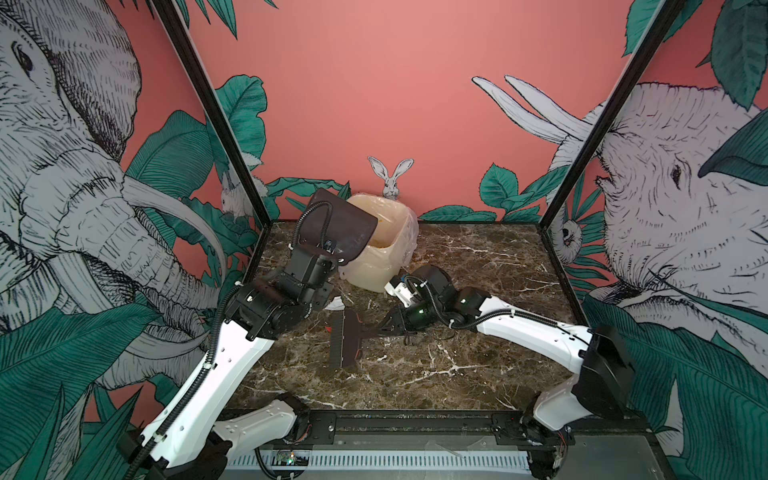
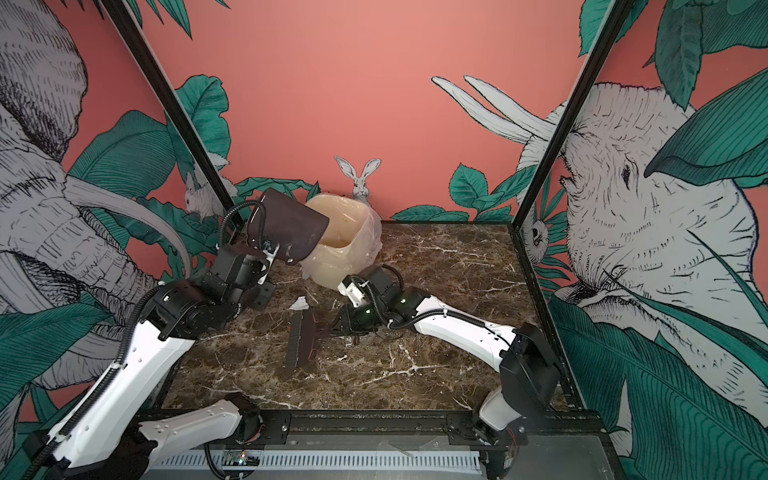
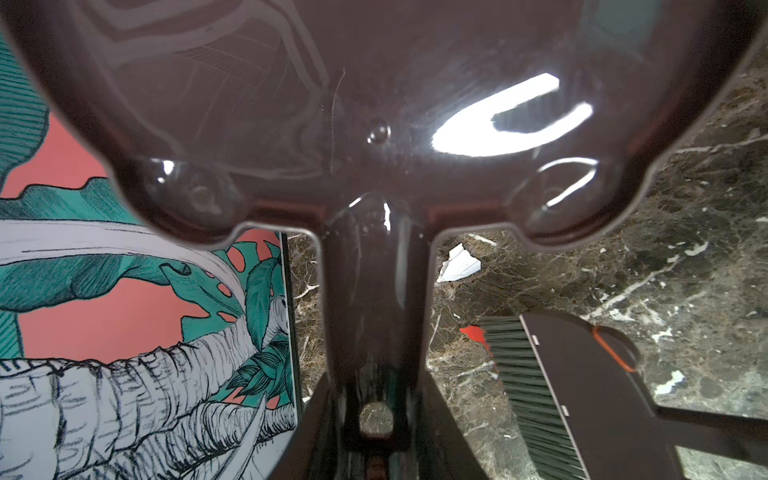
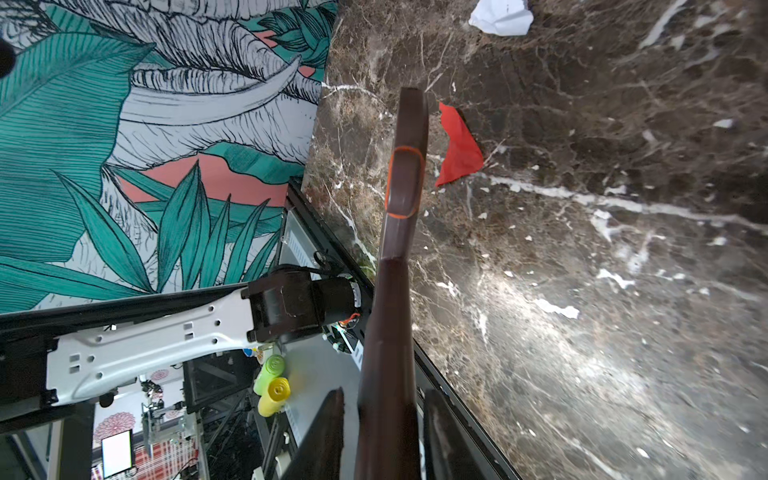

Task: Sweep away the paper scraps from the table
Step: 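Lower the dustpan with the left gripper while the right brush moves toward the red scrap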

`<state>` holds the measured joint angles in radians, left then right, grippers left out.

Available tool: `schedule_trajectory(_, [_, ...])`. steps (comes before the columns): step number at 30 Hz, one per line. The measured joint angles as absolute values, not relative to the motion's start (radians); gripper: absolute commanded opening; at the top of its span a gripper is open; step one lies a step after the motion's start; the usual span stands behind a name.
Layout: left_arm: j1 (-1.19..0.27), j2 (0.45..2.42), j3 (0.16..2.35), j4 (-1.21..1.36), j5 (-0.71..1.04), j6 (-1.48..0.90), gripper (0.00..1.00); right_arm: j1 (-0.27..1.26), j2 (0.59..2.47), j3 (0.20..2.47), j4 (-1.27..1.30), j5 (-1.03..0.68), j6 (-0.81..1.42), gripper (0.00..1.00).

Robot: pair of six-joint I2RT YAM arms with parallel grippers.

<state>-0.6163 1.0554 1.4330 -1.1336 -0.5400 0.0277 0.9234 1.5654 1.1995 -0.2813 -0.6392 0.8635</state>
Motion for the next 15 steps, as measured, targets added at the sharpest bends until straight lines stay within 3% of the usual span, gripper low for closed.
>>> schedule_trajectory(15, [-0.616,1.054,1.43,-1.14,-0.516,0.016,0.0,0.928,1.806,1.242,-0.003,-0.64,1.037,0.0])
